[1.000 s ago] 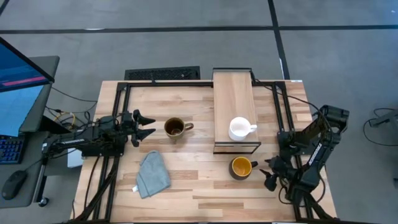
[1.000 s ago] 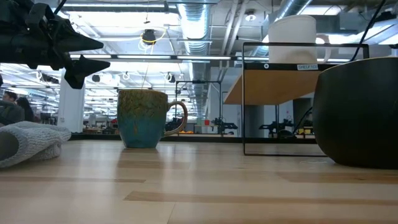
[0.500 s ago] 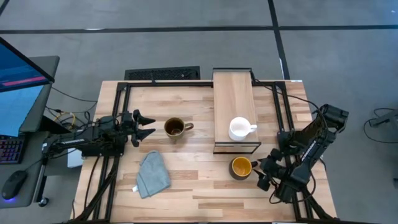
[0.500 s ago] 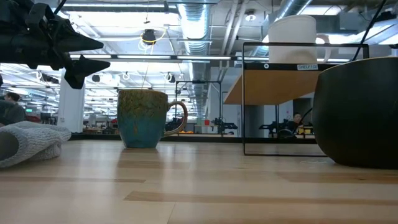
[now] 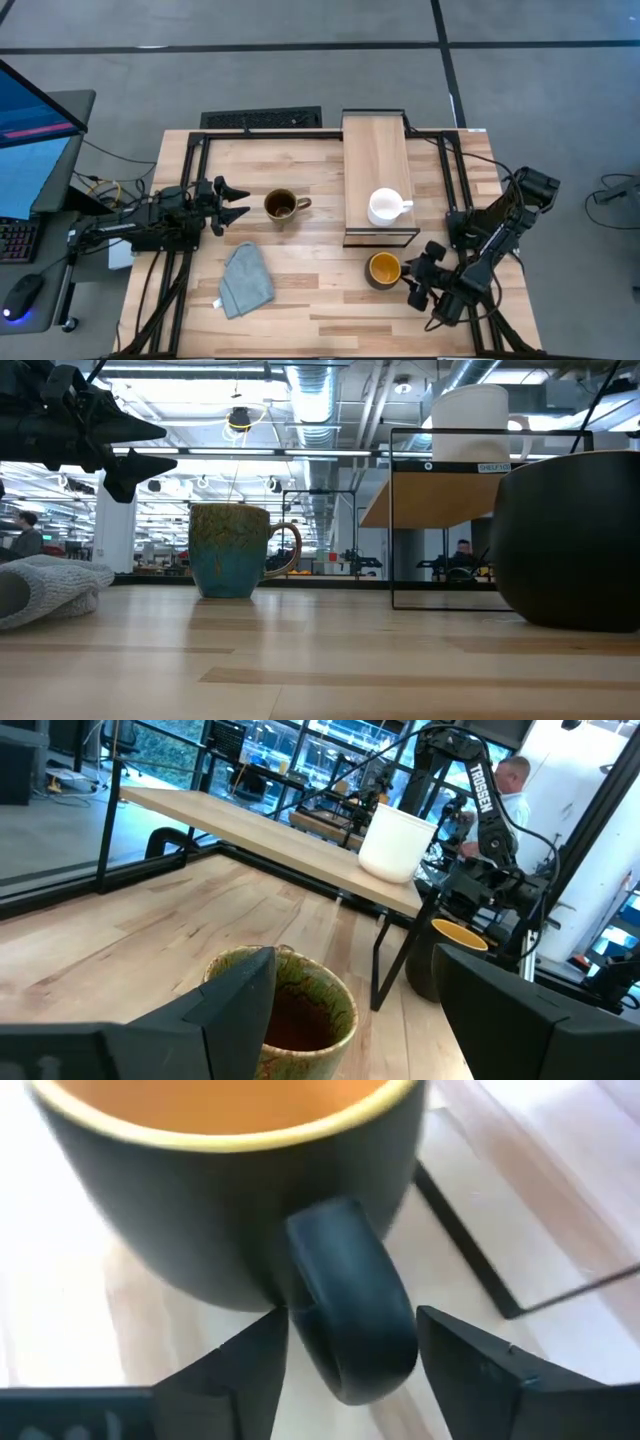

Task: Stack small to large cups/mugs on shelf
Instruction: Put the black mug on the shelf

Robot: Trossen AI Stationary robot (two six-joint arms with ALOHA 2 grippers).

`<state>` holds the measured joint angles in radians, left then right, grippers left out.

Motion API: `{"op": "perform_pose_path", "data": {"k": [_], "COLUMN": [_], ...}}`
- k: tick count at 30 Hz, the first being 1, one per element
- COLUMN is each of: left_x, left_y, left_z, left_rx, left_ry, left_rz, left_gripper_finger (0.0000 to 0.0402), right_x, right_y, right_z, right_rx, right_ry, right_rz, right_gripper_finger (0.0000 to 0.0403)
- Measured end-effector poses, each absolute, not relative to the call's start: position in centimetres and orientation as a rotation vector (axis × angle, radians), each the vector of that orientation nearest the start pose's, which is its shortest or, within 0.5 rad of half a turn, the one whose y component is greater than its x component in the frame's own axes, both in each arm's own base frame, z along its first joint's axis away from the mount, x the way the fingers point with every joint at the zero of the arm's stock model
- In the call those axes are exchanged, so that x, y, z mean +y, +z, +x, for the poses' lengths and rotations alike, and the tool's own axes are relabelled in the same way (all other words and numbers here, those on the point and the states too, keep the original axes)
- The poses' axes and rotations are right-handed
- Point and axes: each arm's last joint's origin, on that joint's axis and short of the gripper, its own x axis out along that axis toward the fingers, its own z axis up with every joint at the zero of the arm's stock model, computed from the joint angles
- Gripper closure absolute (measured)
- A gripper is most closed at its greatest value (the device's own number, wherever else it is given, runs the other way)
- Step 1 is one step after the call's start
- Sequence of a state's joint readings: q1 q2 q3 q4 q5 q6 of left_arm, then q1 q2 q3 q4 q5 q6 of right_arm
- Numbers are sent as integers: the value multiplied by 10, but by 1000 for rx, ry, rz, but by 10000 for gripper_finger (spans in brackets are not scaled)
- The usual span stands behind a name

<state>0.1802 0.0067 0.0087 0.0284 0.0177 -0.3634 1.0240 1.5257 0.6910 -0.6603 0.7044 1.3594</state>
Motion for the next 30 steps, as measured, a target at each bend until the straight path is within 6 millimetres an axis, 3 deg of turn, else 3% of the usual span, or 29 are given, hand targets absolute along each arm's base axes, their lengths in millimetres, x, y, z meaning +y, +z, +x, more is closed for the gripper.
{"op": "perform_pose_path", "data": {"k": [12, 19, 30], "left_x": [17, 17, 17], "left_y": [169, 169, 169], "left_z": [96, 96, 96], "left_rx": [-60, -60, -60], "left_ry": [156, 156, 155], "left_rz": [-359, -359, -359], "left_gripper_finger": [141, 141, 141], "right_x": [194, 203, 195], "right_y": [148, 160, 159], "right_z": [138, 146, 154], "right_rx": [884, 891, 955], "right_ry": [-321, -267, -297], "right_rz": [131, 108, 148], "right_gripper_finger": [243, 262, 285]}}
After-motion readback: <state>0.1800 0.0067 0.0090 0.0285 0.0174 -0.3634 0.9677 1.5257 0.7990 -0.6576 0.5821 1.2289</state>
